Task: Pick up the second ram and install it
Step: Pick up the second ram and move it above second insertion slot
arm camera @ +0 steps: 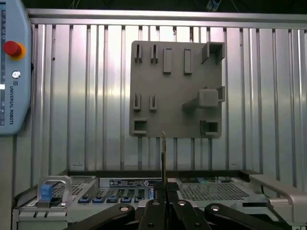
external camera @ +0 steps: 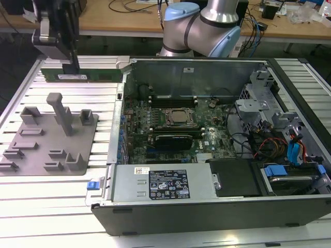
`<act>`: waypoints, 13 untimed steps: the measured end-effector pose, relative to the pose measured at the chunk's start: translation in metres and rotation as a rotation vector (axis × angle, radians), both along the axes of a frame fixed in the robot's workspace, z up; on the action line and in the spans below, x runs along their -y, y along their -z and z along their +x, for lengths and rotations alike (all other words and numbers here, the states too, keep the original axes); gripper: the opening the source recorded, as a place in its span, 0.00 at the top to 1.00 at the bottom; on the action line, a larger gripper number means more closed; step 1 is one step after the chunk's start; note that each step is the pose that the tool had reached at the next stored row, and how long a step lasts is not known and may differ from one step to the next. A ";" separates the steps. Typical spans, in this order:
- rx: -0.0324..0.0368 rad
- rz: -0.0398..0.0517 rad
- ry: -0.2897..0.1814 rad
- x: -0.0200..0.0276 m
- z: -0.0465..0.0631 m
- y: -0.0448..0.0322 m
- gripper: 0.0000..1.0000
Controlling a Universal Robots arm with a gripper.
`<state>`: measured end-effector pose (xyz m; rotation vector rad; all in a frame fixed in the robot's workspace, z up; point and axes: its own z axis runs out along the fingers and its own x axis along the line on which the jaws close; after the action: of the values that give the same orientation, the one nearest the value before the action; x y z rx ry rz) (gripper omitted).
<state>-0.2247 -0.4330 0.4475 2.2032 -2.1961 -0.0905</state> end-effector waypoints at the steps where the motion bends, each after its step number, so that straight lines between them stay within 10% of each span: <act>1: -0.0012 0.0000 0.000 0.0000 0.007 0.0001 0.90; 13: -0.0111 0.0000 0.000 0.0001 0.064 0.0010 0.90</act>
<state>-0.1612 -0.4331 0.4465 2.1972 -2.1905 -0.1024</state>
